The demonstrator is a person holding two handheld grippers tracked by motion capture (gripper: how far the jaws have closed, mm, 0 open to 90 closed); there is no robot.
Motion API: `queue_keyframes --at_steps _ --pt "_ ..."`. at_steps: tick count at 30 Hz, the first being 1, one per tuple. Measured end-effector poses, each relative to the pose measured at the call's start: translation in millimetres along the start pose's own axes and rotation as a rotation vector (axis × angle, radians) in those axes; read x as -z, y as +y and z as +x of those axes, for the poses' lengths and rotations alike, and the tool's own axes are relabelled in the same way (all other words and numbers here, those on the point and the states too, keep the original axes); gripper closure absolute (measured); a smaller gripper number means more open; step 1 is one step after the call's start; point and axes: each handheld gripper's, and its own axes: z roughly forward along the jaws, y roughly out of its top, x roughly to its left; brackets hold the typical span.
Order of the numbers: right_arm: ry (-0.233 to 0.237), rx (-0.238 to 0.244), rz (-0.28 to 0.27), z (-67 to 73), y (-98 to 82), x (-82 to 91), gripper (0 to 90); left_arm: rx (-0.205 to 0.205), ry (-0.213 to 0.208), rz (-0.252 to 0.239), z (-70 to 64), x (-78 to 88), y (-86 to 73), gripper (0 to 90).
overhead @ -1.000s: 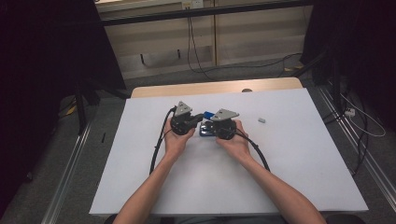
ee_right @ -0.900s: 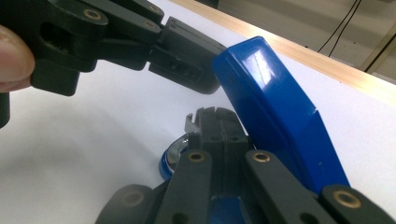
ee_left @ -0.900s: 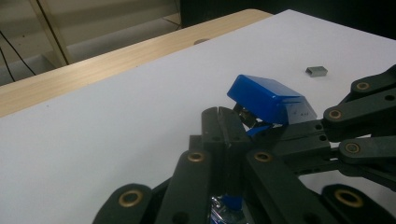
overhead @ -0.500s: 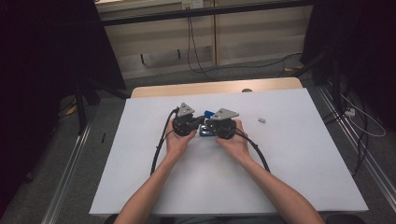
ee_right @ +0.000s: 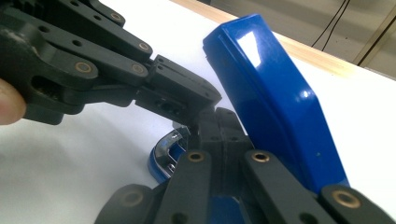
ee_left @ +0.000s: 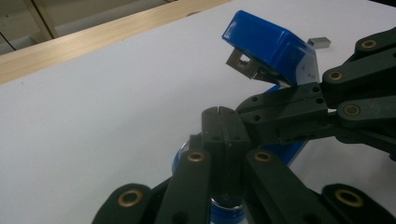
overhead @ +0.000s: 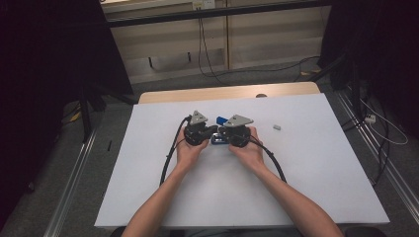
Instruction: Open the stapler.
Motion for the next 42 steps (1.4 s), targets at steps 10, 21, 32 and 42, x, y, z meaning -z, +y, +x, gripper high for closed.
queue_keyframes --at_steps 10,21,32,42 --pt "-0.008 -0.003 -0.006 -0.3 0.4 1.3 90.0 -0.010 0.005 0.038 0.4 -4.6 -3.4 90.0" --pt "-0.028 -0.012 -0.021 1.1 -0.4 1.4 90.0 -0.008 -0.009 0.031 2.7 -4.9 -4.7 90.0" --pt "-0.047 -0.038 -0.035 1.6 0.1 0.0 90.0 0.014 -0.017 0.026 3.0 -5.1 -5.4 90.0" --pt "-0.064 -0.068 -0.052 -0.3 1.9 0.9 90.0 0.022 -0.019 0.025 3.9 -5.0 -5.7 90.0"
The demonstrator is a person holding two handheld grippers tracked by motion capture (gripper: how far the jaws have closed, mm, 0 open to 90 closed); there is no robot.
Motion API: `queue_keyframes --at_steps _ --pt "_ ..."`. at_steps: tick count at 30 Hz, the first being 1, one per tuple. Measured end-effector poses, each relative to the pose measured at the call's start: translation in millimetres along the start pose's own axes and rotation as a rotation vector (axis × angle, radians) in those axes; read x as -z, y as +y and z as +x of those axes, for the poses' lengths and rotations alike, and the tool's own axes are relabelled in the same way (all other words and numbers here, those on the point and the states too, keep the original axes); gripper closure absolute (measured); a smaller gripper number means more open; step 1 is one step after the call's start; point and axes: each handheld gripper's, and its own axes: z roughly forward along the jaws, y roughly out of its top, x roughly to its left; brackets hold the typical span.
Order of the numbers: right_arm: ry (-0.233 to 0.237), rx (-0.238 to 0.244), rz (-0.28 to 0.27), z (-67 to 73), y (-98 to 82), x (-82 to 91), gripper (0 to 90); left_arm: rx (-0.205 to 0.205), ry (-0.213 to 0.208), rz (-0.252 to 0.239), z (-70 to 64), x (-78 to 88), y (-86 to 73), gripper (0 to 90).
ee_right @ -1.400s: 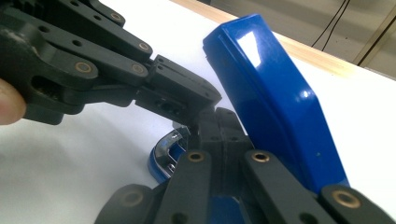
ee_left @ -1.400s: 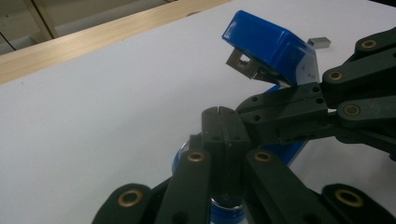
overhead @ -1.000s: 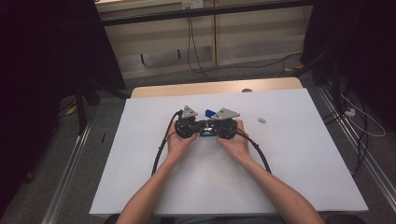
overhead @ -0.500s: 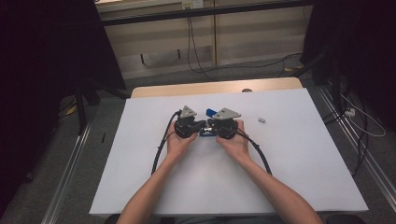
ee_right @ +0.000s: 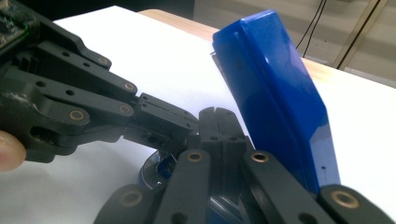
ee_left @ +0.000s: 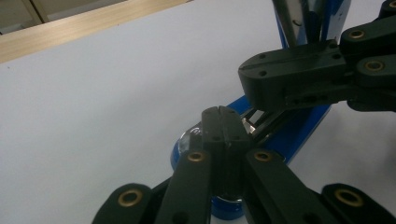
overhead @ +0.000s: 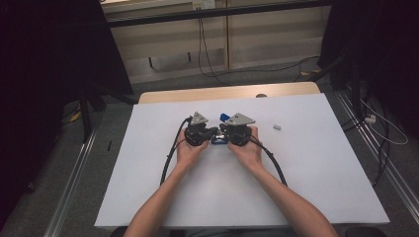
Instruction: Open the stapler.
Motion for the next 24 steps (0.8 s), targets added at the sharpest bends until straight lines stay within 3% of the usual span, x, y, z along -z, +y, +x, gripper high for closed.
queue_keyframes --at_steps 24 --pt "-0.007 -0.017 -0.008 -1.5 2.1 3.1 90.0 -0.006 0.000 -0.003 -0.3 -0.3 -0.1 90.0"
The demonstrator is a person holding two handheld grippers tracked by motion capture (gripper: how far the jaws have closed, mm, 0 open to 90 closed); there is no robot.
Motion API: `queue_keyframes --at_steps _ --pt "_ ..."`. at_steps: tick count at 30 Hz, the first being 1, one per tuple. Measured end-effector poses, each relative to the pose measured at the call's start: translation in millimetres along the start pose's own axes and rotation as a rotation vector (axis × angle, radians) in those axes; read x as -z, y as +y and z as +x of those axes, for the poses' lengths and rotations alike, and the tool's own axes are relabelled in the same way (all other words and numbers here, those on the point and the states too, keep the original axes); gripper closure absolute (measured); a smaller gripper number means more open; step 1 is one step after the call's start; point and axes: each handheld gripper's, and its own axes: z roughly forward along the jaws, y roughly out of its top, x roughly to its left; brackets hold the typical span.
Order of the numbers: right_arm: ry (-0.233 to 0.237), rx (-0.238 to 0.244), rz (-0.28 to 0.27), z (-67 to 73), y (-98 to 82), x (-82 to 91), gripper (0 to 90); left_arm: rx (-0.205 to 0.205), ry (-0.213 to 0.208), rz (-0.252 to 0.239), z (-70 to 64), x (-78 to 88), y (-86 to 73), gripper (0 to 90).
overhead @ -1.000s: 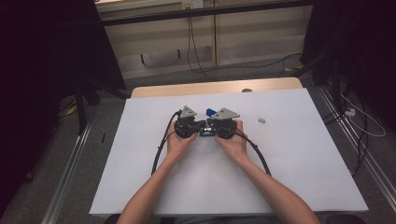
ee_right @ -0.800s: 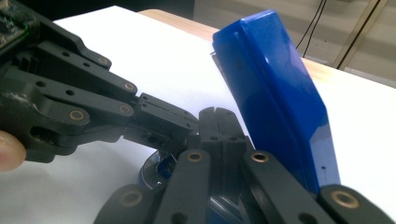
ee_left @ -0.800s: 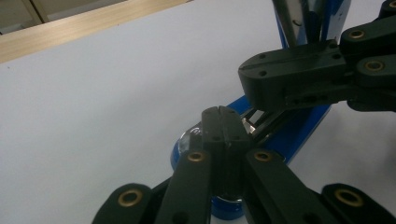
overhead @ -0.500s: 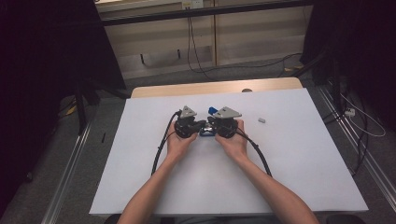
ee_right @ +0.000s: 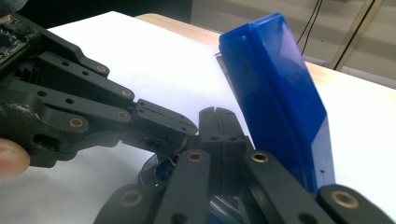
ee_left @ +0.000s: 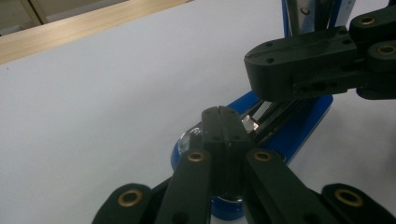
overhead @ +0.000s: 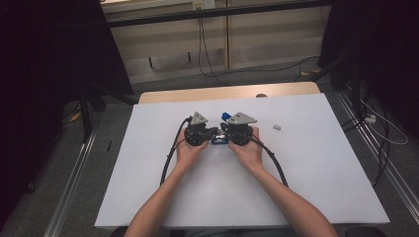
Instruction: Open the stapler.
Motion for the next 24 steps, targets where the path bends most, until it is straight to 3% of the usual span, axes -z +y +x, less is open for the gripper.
queue_keyframes --at_steps 12,24 --pt "-0.027 0.006 -0.009 1.0 0.1 0.9 90.0 0.001 0.000 0.000 0.1 0.0 0.1 90.0" --pt "-0.044 -0.013 -0.013 -8.4 3.1 9.1 90.0 -0.003 -0.005 -0.004 0.5 -0.1 -0.3 90.0"
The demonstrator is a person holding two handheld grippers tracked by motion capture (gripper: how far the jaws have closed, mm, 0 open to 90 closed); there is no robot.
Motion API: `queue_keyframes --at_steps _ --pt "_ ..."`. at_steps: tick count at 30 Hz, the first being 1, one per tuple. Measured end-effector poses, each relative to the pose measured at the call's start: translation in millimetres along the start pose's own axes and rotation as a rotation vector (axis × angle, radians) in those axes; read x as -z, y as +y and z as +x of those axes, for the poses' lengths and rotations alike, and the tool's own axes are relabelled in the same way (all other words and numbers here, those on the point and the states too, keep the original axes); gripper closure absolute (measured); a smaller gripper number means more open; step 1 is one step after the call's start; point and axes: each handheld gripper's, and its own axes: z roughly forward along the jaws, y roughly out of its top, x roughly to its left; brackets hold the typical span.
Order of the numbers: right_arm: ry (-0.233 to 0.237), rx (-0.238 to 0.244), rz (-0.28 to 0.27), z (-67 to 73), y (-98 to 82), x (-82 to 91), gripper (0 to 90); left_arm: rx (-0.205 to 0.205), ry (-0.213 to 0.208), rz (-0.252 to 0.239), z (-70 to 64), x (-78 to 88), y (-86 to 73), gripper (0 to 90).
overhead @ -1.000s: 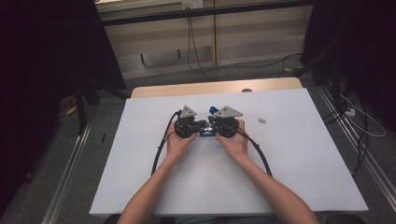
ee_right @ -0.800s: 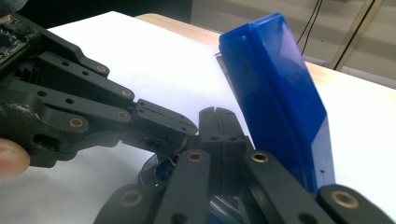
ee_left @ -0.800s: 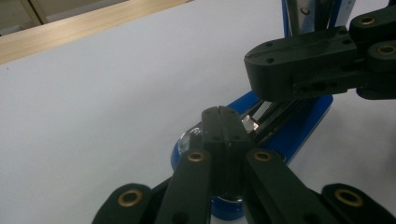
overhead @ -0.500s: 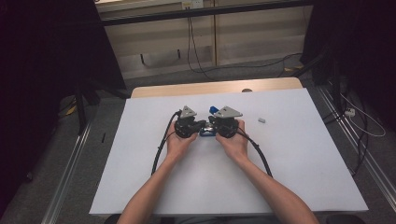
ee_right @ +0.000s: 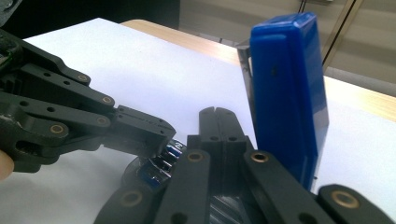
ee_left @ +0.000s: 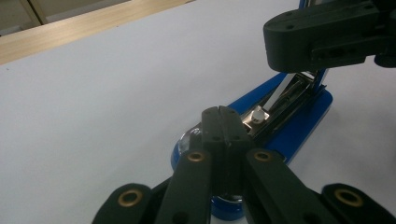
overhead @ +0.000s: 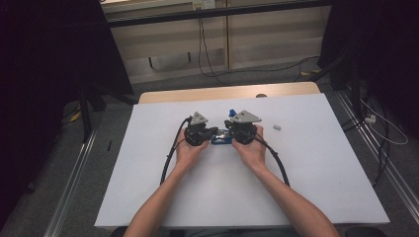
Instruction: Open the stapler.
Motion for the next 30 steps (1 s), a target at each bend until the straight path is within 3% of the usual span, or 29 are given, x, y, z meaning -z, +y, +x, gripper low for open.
queue_keyframes --at_steps 14,30 --pt "-0.016 -0.013 0.008 -2.5 1.2 3.3 90.0 -0.028 0.015 0.005 -1.0 0.6 0.0 90.0" --pt "-0.038 -0.029 0.003 -10.9 1.4 9.9 90.0 -0.019 0.004 -0.004 -0.6 0.0 -0.7 90.0"
